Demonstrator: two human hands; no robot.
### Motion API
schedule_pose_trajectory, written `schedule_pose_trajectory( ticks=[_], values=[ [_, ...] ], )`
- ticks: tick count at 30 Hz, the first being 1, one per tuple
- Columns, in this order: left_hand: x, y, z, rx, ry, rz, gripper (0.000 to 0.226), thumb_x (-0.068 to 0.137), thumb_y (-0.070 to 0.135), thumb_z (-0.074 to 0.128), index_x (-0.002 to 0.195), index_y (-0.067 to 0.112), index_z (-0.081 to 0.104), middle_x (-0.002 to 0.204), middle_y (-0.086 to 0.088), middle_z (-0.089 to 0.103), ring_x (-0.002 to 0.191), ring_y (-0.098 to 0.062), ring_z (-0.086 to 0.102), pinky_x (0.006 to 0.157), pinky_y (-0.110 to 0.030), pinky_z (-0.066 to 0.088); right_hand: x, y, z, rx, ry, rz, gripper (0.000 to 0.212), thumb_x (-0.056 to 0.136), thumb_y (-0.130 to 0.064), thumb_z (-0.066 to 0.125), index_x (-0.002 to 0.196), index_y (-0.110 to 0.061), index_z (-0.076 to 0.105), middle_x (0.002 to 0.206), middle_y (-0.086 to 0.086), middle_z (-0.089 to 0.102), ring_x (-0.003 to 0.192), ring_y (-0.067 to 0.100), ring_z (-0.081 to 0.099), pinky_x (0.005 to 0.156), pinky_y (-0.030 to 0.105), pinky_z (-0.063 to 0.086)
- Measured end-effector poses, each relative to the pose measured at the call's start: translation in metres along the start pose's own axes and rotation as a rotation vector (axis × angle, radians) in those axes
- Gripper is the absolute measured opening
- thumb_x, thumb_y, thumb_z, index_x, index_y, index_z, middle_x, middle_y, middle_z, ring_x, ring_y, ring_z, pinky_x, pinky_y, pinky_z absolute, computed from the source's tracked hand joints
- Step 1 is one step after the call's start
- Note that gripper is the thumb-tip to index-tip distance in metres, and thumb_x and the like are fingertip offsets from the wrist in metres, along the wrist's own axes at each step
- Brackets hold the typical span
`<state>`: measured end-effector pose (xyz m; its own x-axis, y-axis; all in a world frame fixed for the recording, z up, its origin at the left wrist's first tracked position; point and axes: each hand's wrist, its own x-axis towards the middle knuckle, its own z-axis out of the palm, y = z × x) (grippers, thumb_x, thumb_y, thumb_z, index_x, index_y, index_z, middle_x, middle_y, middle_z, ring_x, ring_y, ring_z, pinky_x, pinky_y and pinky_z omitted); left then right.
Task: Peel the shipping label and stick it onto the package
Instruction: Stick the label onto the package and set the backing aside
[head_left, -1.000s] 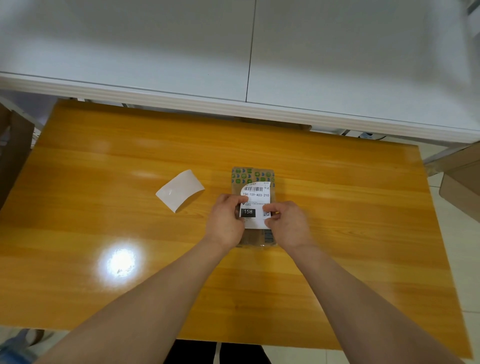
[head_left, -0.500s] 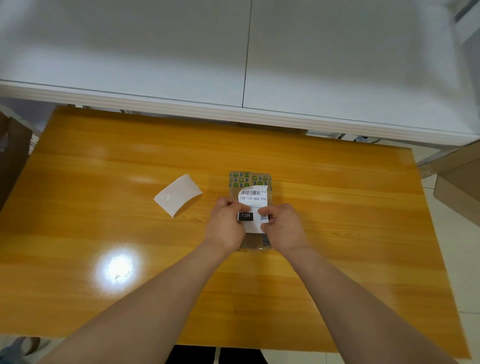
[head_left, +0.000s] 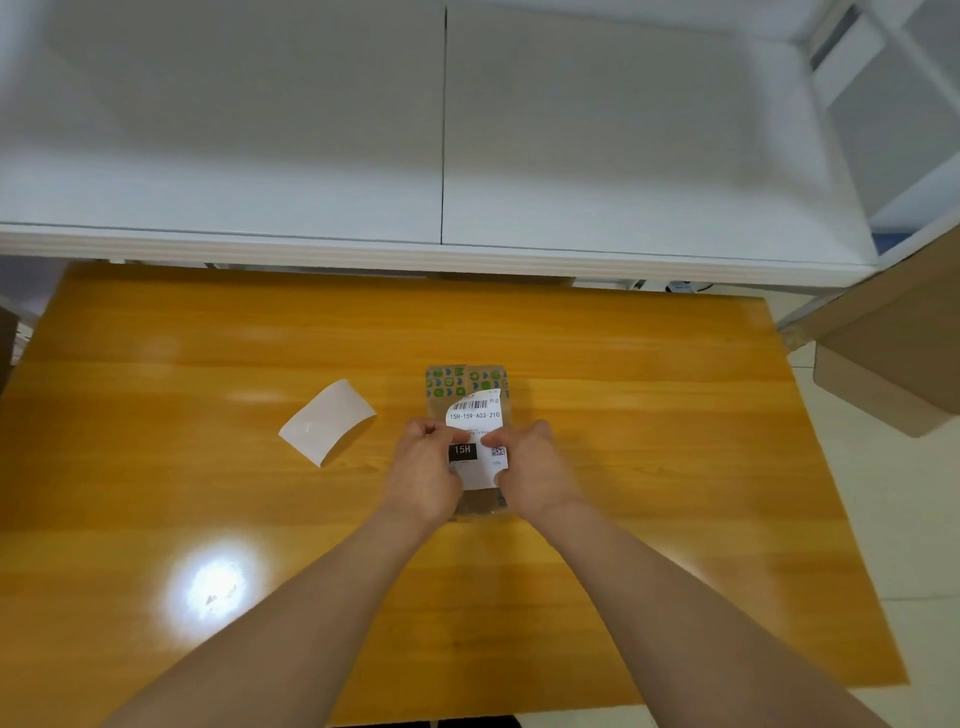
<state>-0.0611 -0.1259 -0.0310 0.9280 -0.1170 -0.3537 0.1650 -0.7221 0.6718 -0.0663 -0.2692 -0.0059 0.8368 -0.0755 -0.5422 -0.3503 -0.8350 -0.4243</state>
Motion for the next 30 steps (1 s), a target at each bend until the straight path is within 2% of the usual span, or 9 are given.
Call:
schedule_pose_trajectory(
  ticks=[2,6,16,27,30],
  values=[
    [-0.001,0.001,0.0,0.009,-0.002,0.001,0.058,0.081,-0.011,0.053,0.132,0.015,0.059,0.133,-0.007,0.041,0.125,-0.025,0.047,0.102,-0.033,0.047,-0.002,-0.002,-0.003,-0.054,-0.016,-0.024,0.059,0.089,0.002,0.057,0.14,-0.028,0.051,0.137,0.011,0.037,0.107,0.028,0.06,0.089,0.029,0.051],
    [-0.001,0.002,-0.001,0.036,-0.007,0.01,0.06,0.079,-0.011,0.053,0.133,0.016,0.059,0.133,-0.008,0.041,0.125,-0.026,0.047,0.103,-0.033,0.046,-0.002,-0.007,-0.005,-0.135,-0.028,-0.051,0.061,0.09,-0.002,0.056,0.144,-0.031,0.046,0.139,0.012,0.041,0.117,0.028,0.056,0.093,0.035,0.052],
    [-0.003,0.001,-0.003,0.047,-0.011,0.034,0.058,0.08,-0.01,0.054,0.132,0.016,0.058,0.132,-0.008,0.04,0.126,-0.026,0.046,0.101,-0.034,0.046,-0.006,-0.005,0.0,-0.19,-0.015,-0.101,0.06,0.093,-0.007,0.055,0.145,-0.035,0.043,0.134,0.012,0.049,0.114,0.03,0.059,0.088,0.039,0.054],
    [-0.007,0.003,-0.007,0.1,-0.002,0.008,0.055,0.084,-0.002,0.059,0.134,0.019,0.056,0.134,-0.008,0.038,0.126,-0.026,0.047,0.101,-0.031,0.047,-0.005,-0.005,0.005,-0.197,0.016,-0.137,0.05,0.094,-0.008,0.053,0.139,-0.032,0.053,0.13,0.014,0.053,0.112,0.03,0.059,0.084,0.038,0.053],
    [-0.007,0.005,-0.008,0.142,-0.014,0.004,0.055,0.085,0.002,0.06,0.136,0.022,0.054,0.133,-0.007,0.04,0.124,-0.026,0.049,0.098,-0.034,0.049,-0.003,-0.005,0.006,-0.193,0.025,-0.138,0.048,0.094,-0.008,0.053,0.137,-0.031,0.054,0.13,0.014,0.055,0.112,0.031,0.06,0.085,0.04,0.054]
  ],
)
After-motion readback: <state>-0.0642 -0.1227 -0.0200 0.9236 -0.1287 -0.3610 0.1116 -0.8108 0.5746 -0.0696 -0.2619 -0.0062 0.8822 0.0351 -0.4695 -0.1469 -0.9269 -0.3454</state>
